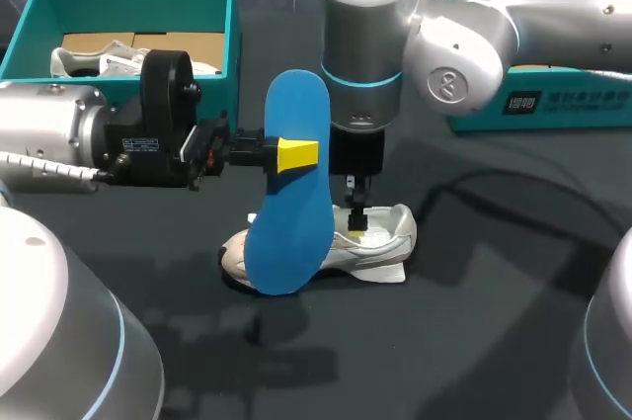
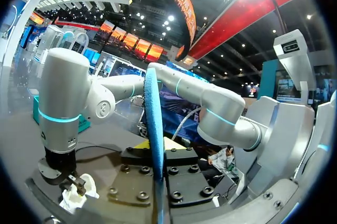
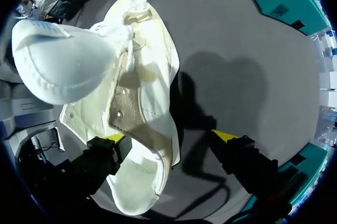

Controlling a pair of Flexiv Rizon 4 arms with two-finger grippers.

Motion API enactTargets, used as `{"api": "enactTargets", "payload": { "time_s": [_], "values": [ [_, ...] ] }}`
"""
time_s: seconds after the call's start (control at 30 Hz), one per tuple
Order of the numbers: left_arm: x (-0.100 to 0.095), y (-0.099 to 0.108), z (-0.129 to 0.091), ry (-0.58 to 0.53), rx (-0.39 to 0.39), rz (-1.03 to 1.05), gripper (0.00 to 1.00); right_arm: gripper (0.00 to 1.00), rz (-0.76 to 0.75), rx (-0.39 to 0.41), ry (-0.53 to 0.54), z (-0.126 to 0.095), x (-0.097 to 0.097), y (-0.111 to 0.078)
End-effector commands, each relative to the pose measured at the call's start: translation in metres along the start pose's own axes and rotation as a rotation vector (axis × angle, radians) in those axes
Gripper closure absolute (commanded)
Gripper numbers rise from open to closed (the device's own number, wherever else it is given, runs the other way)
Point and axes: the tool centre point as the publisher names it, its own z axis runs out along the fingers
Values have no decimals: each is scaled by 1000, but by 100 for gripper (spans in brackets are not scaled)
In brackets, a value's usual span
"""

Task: Take the shoe out of the shoebox, open the shoe tongue, remove and reinsert the insole, then place the shoe into the shoebox

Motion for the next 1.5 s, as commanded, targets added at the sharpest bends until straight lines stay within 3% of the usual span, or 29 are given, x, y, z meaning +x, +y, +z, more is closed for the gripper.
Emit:
{"api": "enactTargets", "payload": {
  "time_s": [0.03, 0.2, 0.33, 0.4, 0.43, 0.47, 0.83, 1.0, 1.23, 1.5],
  "values": [
    [-1, 1, 2, 1, 2, 1, 100, 13, -4, -4, 3, 9, -1, 3],
    [-1, 1, 2, 1, 2, 1, 100, 31, -7, -12, -1, 12, 2, 4],
    [-1, 1, 2, 1, 2, 1, 100, 54, -6, -17, -4, 14, 2, 7],
    [-1, 1, 2, 1, 2, 1, 100, 75, -10, -16, -7, 14, 2, 9],
    [-1, 1, 2, 1, 2, 1, 100, 97, -12, -14, -9, 13, 3, 10],
    [-1, 1, 2, 1, 2, 1, 100, 100, -15, -10, -10, 13, 3, 11],
    [-1, 1, 2, 1, 2, 1, 100, 100, -23, 9, -20, 4, 10, 14],
    [-1, 1, 2, 1, 2, 1, 100, 100, 42, 3, -22, -6, 17, 9],
    [-1, 1, 2, 1, 2, 1, 100, 100, 302, -52, -32, -21, 33, -4],
    [-1, 1, 2, 1, 2, 1, 100, 100, 658, -100, -55, -35, 56, -3]
  ]
}}
